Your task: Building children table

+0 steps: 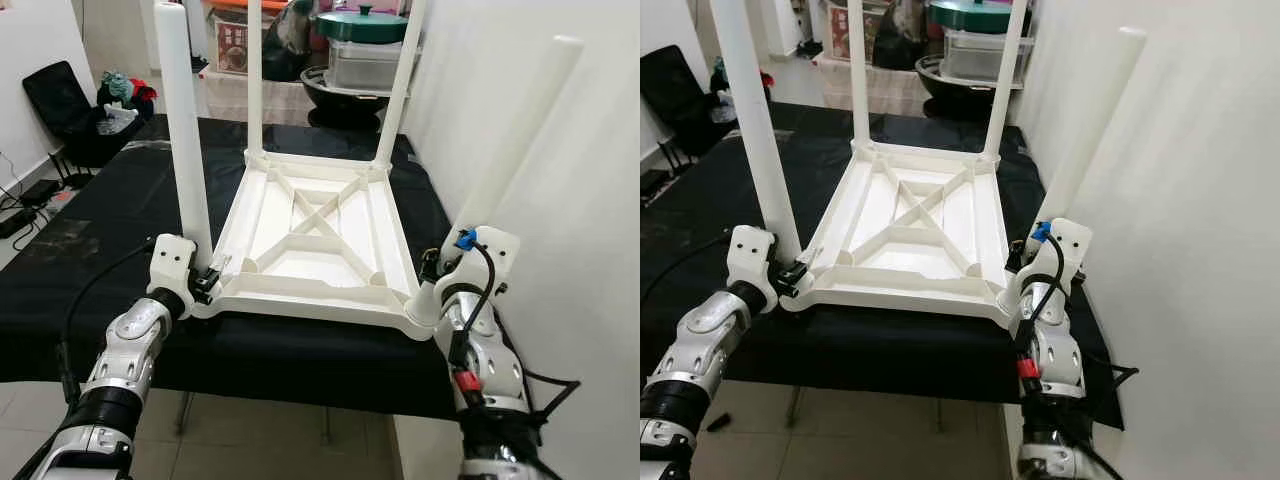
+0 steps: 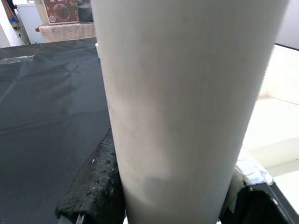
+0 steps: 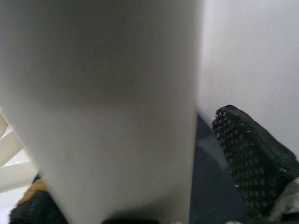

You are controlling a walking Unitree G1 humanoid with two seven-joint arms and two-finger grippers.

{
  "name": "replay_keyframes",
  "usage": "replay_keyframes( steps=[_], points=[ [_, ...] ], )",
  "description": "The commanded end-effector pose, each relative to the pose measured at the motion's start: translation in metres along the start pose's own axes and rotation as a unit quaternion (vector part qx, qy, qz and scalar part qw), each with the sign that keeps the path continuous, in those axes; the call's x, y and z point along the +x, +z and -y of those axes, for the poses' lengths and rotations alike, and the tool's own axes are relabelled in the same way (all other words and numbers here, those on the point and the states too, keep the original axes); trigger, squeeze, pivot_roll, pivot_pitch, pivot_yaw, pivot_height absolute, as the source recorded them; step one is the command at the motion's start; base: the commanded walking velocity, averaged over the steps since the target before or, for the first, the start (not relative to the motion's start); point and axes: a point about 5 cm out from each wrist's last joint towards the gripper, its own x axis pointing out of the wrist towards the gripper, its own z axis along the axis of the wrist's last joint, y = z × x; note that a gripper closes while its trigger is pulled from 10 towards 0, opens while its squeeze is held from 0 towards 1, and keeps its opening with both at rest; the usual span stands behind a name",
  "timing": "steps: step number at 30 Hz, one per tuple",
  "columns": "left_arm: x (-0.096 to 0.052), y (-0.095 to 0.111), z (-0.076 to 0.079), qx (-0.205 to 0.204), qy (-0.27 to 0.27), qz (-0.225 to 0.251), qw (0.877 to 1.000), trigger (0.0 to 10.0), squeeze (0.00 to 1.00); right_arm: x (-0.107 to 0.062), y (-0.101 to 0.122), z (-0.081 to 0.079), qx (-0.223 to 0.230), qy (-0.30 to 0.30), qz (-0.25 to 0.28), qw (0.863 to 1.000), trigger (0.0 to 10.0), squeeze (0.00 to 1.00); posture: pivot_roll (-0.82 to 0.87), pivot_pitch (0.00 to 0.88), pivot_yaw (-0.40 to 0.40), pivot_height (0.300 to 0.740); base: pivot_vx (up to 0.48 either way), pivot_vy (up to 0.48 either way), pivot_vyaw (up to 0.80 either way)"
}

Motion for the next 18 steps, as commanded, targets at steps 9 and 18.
replay_keyframes(
  steps=[9, 18],
  points=[
    [-0.005, -0.002, -0.014, 0.012, 0.026, -0.012, 1.000, 10.0, 0.00, -0.007, -0.002, 0.023, -0.081, 0.284, -0.005, 0.955, 0.0, 0.00, 0.07, 0.000, -0.102, 0.740, 0.000, 0.000, 0.00],
    [-0.006, -0.003, -0.017, 0.015, 0.025, -0.015, 0.999, 10.0, 0.00, -0.012, -0.047, 0.043, 0.084, -0.210, -0.094, 0.970, 0.0, 0.00, 0.06, 0.000, -0.091, 0.740, 0.000, 0.000, 0.00]
  ],
)
